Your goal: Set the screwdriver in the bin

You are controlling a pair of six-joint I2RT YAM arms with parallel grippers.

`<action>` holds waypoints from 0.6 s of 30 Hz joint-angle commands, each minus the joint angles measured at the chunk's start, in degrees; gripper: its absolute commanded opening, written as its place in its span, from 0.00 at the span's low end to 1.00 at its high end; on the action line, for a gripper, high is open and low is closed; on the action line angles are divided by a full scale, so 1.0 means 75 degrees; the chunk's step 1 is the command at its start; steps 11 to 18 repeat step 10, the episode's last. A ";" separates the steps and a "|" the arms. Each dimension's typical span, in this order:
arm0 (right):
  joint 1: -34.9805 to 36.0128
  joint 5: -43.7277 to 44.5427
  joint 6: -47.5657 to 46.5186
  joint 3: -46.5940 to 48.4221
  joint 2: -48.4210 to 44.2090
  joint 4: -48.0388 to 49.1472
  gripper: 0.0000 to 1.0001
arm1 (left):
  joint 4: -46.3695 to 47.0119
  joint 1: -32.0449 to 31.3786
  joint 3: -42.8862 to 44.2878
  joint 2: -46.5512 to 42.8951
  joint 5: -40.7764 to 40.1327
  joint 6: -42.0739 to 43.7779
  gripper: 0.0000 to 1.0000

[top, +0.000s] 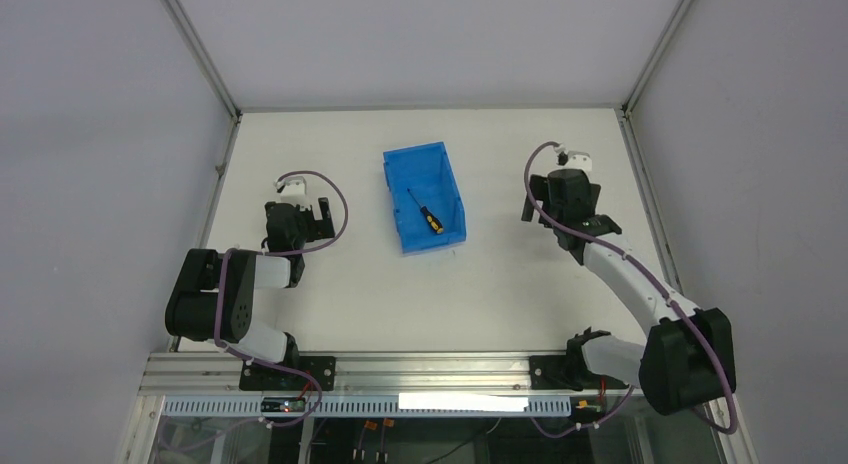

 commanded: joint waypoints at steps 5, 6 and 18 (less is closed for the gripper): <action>-0.0153 0.0723 0.0166 -0.1521 -0.0639 0.2582 0.99 | 0.0200 0.0049 0.0155 -0.0066 0.0084 -0.0002 1.00; -0.0169 0.0731 0.0148 -0.1544 -0.0586 0.2613 0.99 | 0.0200 0.0047 0.0154 -0.0066 0.0080 -0.0002 1.00; -0.0178 0.0673 0.0139 -0.1430 -0.0312 0.2552 0.99 | 0.0200 0.0049 0.0154 -0.0072 0.0080 -0.0002 1.00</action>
